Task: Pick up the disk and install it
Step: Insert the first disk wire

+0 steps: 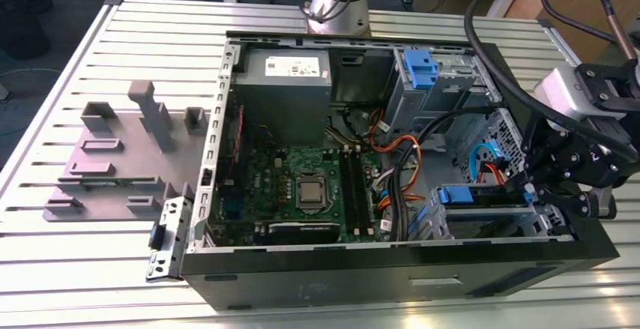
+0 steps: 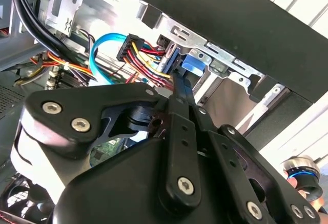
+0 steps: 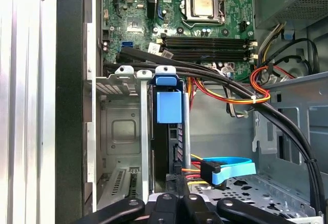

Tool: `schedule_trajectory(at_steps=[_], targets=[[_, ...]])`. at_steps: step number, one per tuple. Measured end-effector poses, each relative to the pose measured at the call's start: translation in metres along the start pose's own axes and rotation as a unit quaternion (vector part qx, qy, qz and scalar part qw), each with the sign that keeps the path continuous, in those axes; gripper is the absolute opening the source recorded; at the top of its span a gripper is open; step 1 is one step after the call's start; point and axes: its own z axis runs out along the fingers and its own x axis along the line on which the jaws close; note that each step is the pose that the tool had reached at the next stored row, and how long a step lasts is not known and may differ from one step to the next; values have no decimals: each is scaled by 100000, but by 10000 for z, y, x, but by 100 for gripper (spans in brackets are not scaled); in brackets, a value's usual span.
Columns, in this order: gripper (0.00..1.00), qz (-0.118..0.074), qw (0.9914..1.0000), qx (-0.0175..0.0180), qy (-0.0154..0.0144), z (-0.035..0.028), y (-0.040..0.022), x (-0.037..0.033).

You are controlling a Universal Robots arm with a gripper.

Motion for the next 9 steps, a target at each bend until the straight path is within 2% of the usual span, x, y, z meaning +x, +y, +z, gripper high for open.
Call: schedule_trajectory(at_steps=[9], targets=[[11,2,100000,-34,17,28,-3,24]])
